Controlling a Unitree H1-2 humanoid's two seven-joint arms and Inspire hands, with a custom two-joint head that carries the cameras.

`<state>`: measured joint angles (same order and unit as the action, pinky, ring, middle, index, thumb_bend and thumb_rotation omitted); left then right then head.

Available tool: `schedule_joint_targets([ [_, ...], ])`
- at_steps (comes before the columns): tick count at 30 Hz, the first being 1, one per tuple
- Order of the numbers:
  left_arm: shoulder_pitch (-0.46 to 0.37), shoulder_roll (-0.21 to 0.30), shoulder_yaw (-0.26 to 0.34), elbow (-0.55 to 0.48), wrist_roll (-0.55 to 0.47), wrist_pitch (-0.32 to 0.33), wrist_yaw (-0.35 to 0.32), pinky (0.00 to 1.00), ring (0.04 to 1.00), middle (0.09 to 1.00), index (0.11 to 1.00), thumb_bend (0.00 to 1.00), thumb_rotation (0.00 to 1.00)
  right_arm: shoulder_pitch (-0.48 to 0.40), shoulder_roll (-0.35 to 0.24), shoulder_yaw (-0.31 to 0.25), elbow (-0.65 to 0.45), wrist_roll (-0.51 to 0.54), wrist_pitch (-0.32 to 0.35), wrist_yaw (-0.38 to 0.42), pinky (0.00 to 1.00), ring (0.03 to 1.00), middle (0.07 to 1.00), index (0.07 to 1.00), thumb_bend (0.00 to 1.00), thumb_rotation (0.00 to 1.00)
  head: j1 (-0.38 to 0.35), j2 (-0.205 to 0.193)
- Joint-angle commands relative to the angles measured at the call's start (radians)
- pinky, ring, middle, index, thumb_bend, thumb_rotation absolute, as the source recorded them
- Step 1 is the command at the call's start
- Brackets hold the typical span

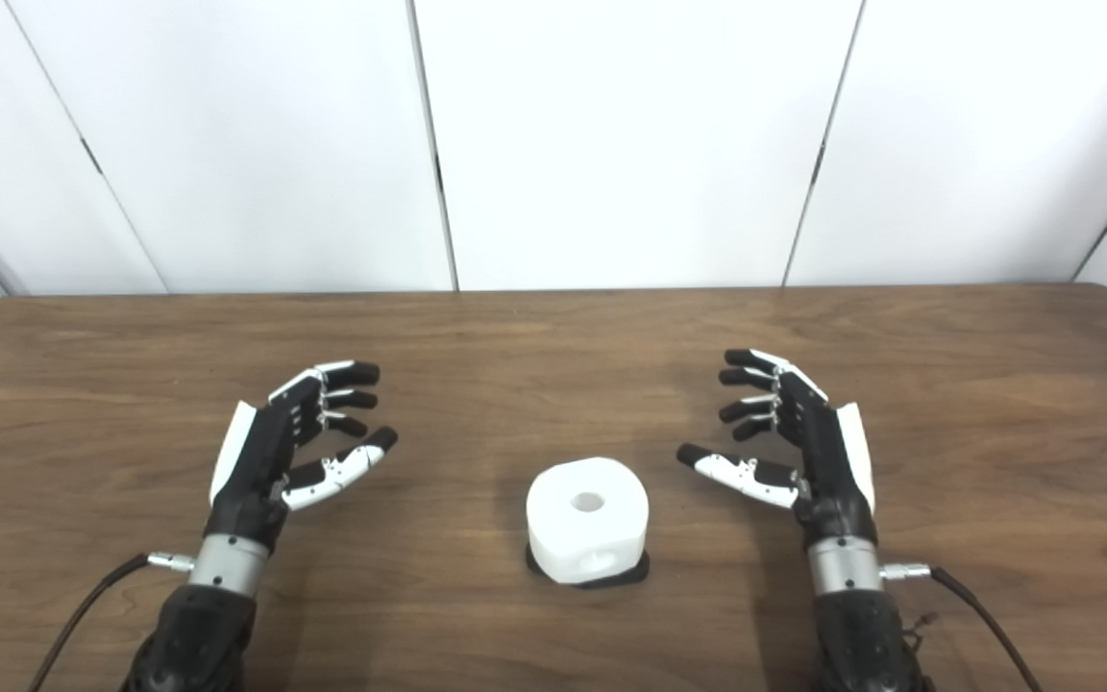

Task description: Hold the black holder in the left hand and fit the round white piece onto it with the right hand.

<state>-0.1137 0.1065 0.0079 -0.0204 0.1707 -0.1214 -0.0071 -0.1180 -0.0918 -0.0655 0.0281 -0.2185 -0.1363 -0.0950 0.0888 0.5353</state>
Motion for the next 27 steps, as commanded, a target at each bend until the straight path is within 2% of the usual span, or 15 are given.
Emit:
schedule_joint_targets([
  [1, -0.030, -0.008, -0.004, 0.001, -0.020, -0.051, 0.007, 0.56, 0.666, 0.758, 0.695, 0.57, 0.00, -0.017, -0.009, -0.009, -0.021, 0.022, -0.053, -0.013, 0.43, 0.532, 0.672, 0.709, 0.63, 0.00, 0.001, 0.001],
  [6, -0.024, -0.023, -0.017, 0.012, -0.031, -0.049, 0.003, 0.53, 0.677, 0.765, 0.703, 0.58, 0.00, -0.010, -0.016, -0.007, -0.018, 0.041, -0.064, -0.002, 0.44, 0.530, 0.672, 0.705, 0.63, 0.00, 0.041, 0.000],
  [14, -0.016, -0.022, -0.028, 0.027, 0.003, -0.046, 0.017, 0.55, 0.700, 0.753, 0.707, 0.58, 0.00, 0.001, -0.020, 0.010, -0.020, 0.022, -0.057, -0.004, 0.44, 0.558, 0.684, 0.718, 0.64, 0.00, 0.031, -0.007],
  [17, -0.016, -0.019, -0.029, 0.034, 0.003, -0.055, 0.017, 0.55, 0.701, 0.754, 0.706, 0.59, 0.04, 0.004, -0.016, 0.012, -0.014, 0.037, -0.080, -0.005, 0.43, 0.555, 0.682, 0.718, 0.64, 0.00, 0.024, -0.006],
  [27, -0.018, -0.015, -0.032, 0.054, -0.018, -0.074, 0.005, 0.55, 0.697, 0.750, 0.694, 0.61, 0.00, 0.006, -0.016, 0.012, 0.011, 0.041, -0.130, -0.009, 0.43, 0.534, 0.672, 0.701, 0.64, 0.00, 0.024, -0.006],
])
